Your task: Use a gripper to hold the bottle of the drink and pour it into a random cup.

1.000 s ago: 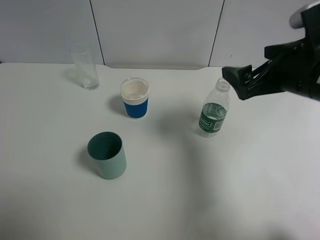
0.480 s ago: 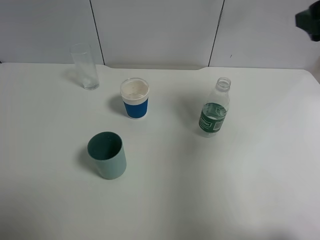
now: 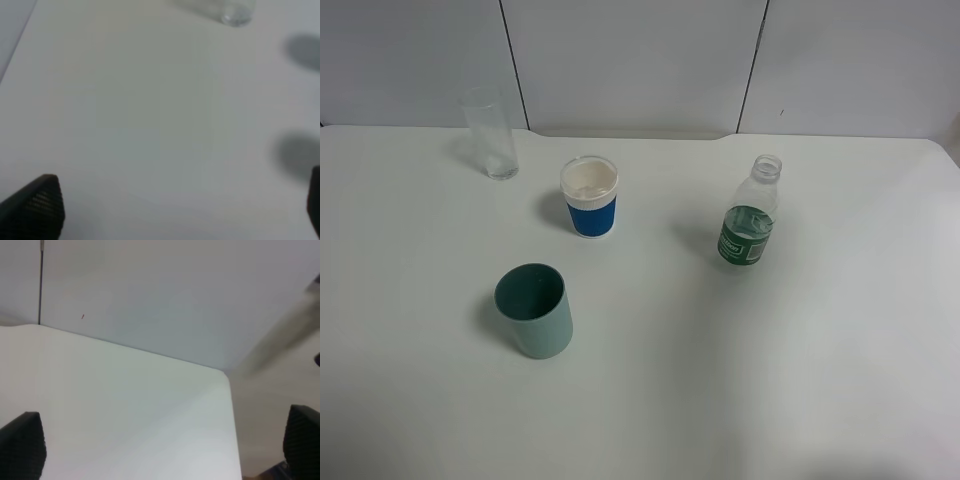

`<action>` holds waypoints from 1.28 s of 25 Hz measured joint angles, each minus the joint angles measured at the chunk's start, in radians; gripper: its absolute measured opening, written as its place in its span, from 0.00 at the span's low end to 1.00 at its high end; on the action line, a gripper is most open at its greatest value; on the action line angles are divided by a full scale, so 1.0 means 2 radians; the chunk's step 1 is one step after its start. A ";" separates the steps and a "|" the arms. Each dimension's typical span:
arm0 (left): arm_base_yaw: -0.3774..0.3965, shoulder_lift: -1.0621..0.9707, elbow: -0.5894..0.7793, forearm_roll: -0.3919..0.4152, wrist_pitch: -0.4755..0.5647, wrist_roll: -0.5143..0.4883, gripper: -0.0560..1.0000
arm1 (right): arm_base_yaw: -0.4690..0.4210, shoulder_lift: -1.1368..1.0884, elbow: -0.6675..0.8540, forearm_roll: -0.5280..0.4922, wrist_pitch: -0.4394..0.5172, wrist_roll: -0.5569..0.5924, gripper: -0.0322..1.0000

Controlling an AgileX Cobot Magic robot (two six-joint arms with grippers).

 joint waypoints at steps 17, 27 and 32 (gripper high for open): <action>0.000 0.000 0.000 0.000 0.000 0.000 0.98 | 0.005 -0.227 0.000 0.017 0.265 0.054 0.94; 0.000 0.000 0.000 0.000 0.000 0.000 0.98 | 0.008 -0.292 0.000 0.022 0.297 0.065 0.94; 0.000 0.000 0.000 0.000 0.000 0.000 0.98 | 0.008 -0.318 0.031 0.034 0.295 0.064 0.94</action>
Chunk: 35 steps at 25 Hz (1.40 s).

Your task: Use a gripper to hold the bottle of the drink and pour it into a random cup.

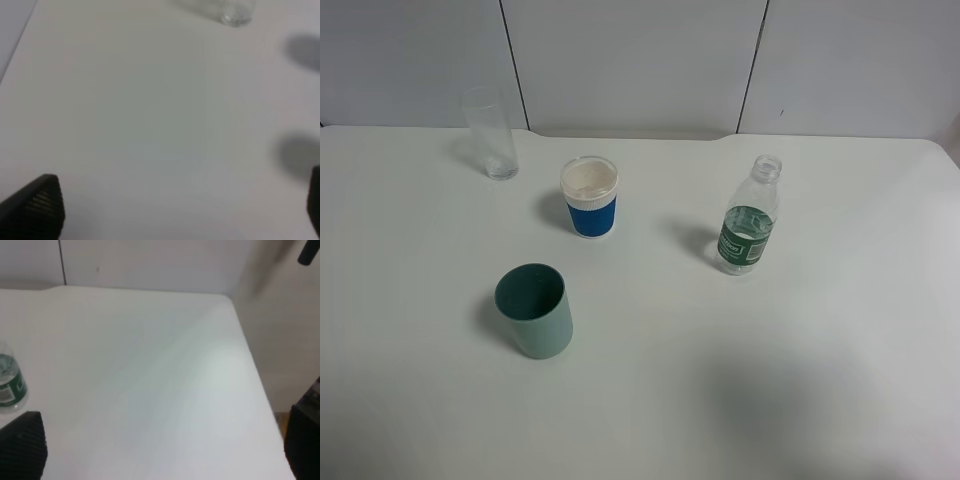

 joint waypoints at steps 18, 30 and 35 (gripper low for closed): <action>0.000 0.000 0.000 0.000 0.000 0.000 0.98 | 0.000 -0.059 0.150 0.038 -0.031 -0.039 0.94; 0.000 0.000 0.000 0.000 0.000 0.000 0.98 | 0.000 -0.059 0.150 0.041 -0.038 -0.039 0.94; 0.000 0.000 0.000 0.000 0.000 0.000 0.98 | 0.000 -0.059 0.150 0.041 -0.038 -0.039 0.94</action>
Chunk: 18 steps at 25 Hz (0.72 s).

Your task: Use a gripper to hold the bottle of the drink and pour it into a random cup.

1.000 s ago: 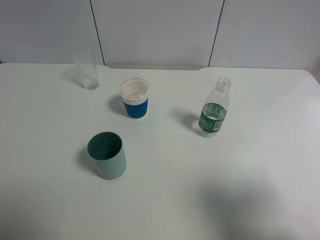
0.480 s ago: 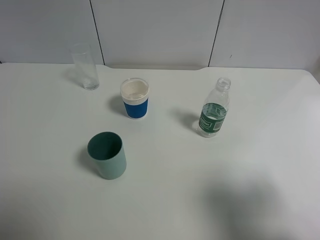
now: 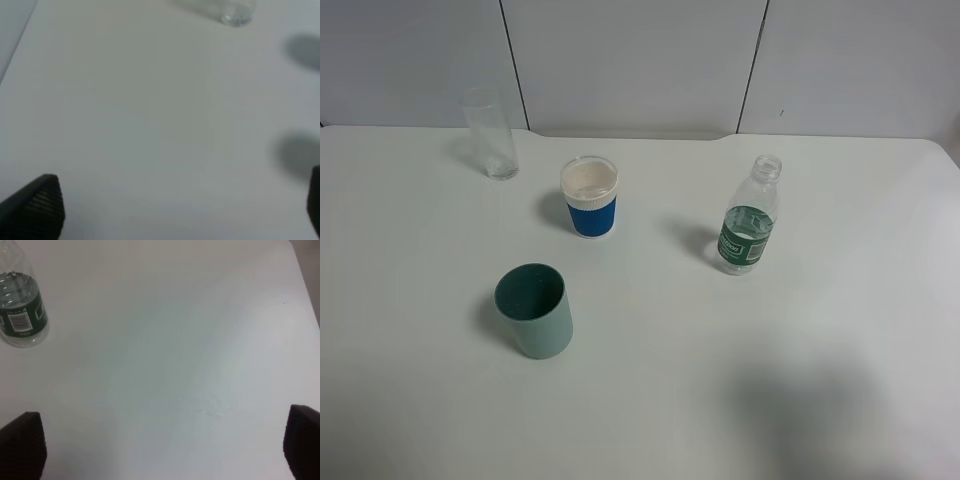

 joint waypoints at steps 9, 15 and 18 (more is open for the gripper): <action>0.000 0.000 0.000 0.000 0.000 0.000 0.98 | 0.000 0.000 0.000 0.000 0.000 0.000 0.94; 0.000 0.000 0.000 0.000 0.000 0.000 0.98 | -0.022 0.000 0.000 0.000 0.000 0.002 0.94; 0.000 0.000 0.000 0.000 0.000 0.000 0.98 | -0.043 0.000 0.000 0.000 0.000 0.009 0.94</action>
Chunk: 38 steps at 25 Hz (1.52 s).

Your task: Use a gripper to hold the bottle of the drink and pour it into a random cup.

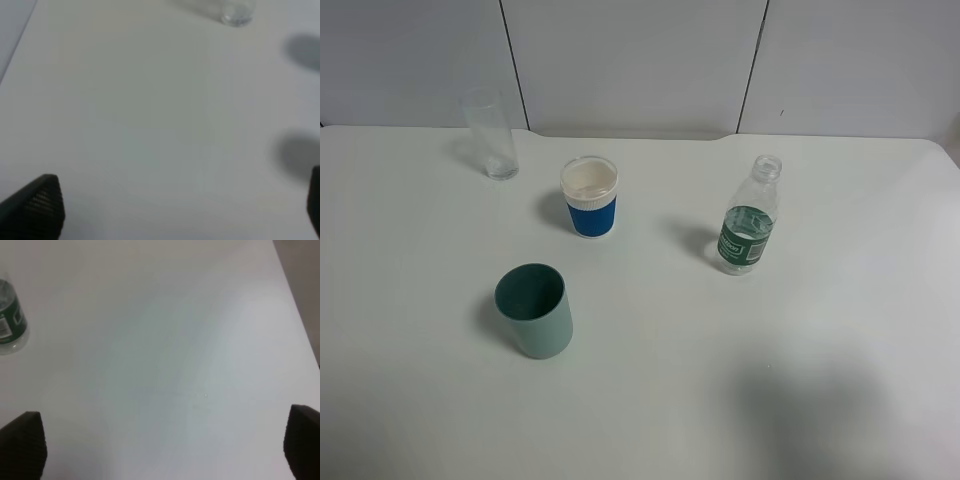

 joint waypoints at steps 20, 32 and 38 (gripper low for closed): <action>0.000 0.000 0.000 0.000 0.000 0.000 0.98 | 0.010 0.000 0.000 0.000 0.000 0.007 0.94; 0.000 0.000 0.000 0.000 0.000 0.000 0.98 | 0.010 0.000 0.000 0.000 0.000 0.010 0.94; 0.000 0.000 0.000 0.000 0.000 0.000 0.98 | 0.010 0.000 0.000 0.000 0.000 0.010 0.94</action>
